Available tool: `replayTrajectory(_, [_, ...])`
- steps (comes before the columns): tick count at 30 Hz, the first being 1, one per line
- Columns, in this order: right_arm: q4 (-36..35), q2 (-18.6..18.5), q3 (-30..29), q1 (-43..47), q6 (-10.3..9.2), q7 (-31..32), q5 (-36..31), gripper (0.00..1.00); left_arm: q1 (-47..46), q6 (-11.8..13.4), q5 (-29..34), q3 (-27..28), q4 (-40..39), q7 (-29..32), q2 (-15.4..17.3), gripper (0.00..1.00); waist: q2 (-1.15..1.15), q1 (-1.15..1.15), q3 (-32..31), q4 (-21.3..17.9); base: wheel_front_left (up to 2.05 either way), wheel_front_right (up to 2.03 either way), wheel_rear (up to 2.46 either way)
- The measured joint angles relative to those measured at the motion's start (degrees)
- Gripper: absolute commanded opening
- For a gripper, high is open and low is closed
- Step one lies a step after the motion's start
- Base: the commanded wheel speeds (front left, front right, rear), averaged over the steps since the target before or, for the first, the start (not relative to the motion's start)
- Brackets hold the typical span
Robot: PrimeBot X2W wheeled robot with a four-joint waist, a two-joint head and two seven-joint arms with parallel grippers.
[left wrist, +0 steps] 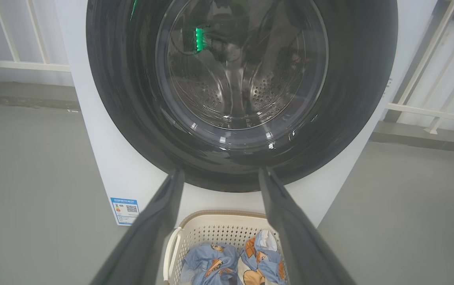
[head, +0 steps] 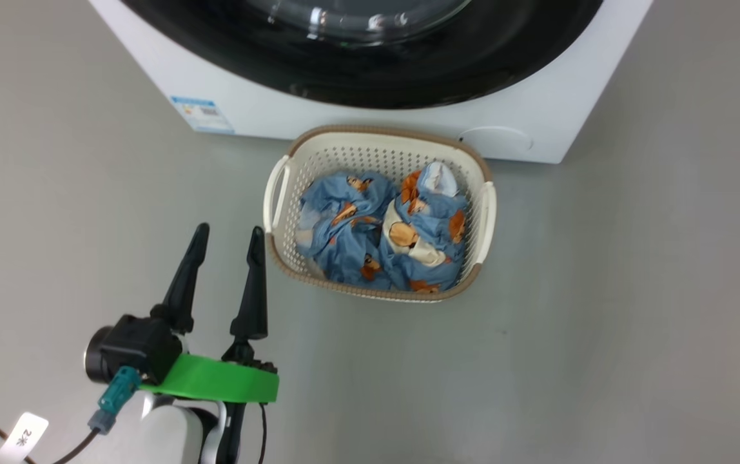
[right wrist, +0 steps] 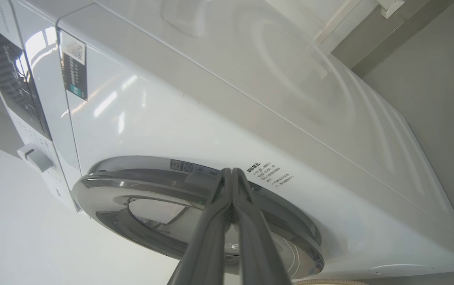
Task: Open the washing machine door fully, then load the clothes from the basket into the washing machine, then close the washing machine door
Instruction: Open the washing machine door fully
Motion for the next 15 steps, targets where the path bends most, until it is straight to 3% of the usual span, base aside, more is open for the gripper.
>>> replayTrajectory(15, [1.8,0.2,-4.8,-8.7,0.00,16.8,8.1,0.00,-2.8,1.9,-1.7,-3.0,-3.2,0.0,0.0,1.00,0.00,0.00,6.4,4.3,0.00,0.00,0.00])
